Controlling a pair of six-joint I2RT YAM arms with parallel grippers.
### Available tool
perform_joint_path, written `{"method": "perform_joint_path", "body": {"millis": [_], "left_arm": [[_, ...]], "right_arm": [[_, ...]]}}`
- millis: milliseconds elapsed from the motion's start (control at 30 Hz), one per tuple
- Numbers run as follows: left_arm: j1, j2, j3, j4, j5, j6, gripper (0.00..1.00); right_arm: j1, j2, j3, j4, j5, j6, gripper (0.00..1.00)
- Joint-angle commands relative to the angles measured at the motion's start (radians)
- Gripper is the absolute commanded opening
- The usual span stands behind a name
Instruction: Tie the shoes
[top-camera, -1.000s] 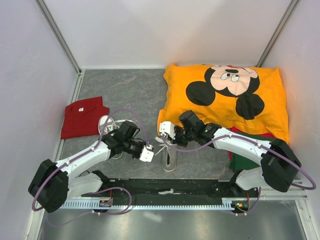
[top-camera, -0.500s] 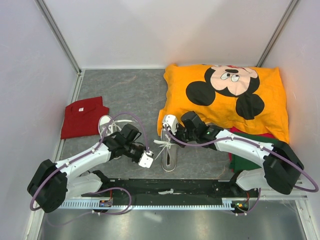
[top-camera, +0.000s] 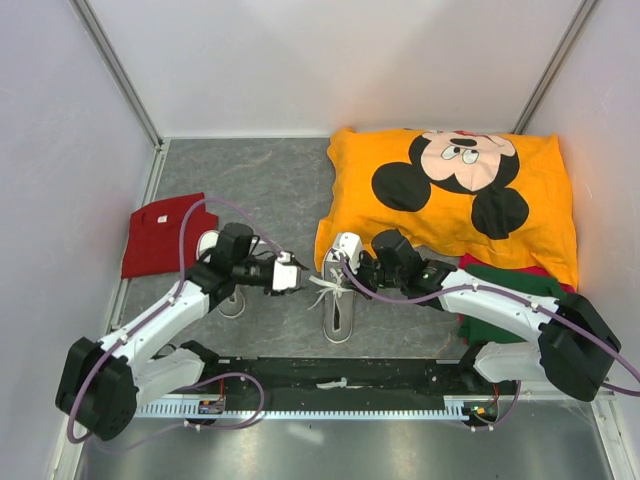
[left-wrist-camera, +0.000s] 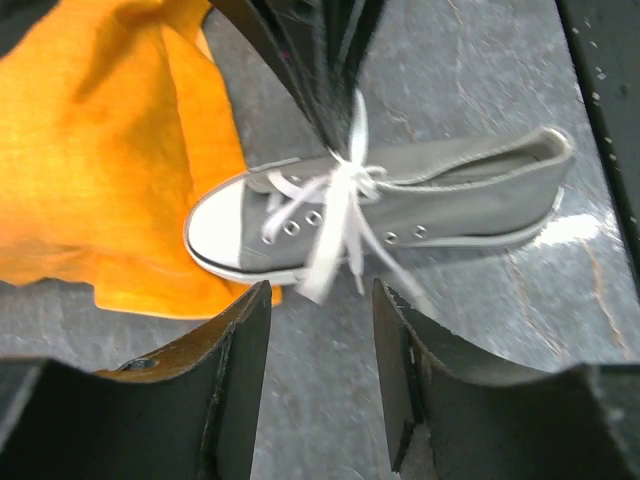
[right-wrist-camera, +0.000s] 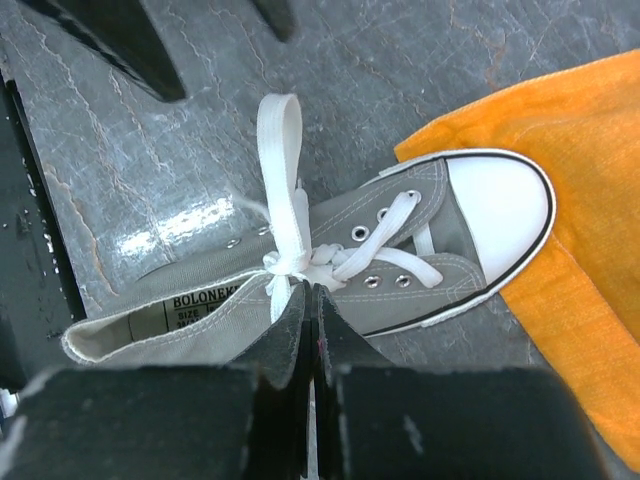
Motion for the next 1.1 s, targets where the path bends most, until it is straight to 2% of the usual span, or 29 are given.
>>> {"method": "perform_joint_path", "body": {"millis": [0, 133, 367, 533, 767, 833, 933, 1067], "left_arm": [[-0.016, 0.097, 0.075, 0.093, 0.048, -0.066, 0.53], [-0.063, 0.155, 0.084, 0.17, 0.062, -0.08, 0.54], [-0.12, 0.25, 0.106, 0.164, 0.074, -0.042, 0.52], [-0.129, 0.292, 0.114, 0.135, 0.062, 0.01, 0.4], [-0.142, 0.307, 0.108, 0.117, 0.046, 0.044, 0.18], [-0.143, 0.312, 0.106, 0.101, 0.046, 0.058, 0.16], [-0.146, 0.316, 0.101, 0.087, 0.039, 0.076, 0.15], [-0.148, 0.326, 0.098, 0.089, 0.022, 0.08, 0.32]], "right_arm": [[0.012, -0.011, -0.004, 0.067, -0.02, -0.012, 0.0], [0.019, -0.01, -0.004, 0.096, -0.023, -0.009, 0.0], [0.023, -0.022, -0.009, 0.096, -0.013, -0.012, 0.0], [0.024, -0.036, -0.016, 0.098, -0.007, -0.012, 0.0], [0.024, -0.049, -0.03, 0.104, 0.0, -0.011, 0.0], [0.024, -0.054, -0.03, 0.104, 0.01, -0.005, 0.0], [0.026, -0.068, -0.038, 0.105, 0.017, -0.003, 0.0], [0.024, -0.074, -0.046, 0.111, 0.0, -0.005, 0.0]]}}
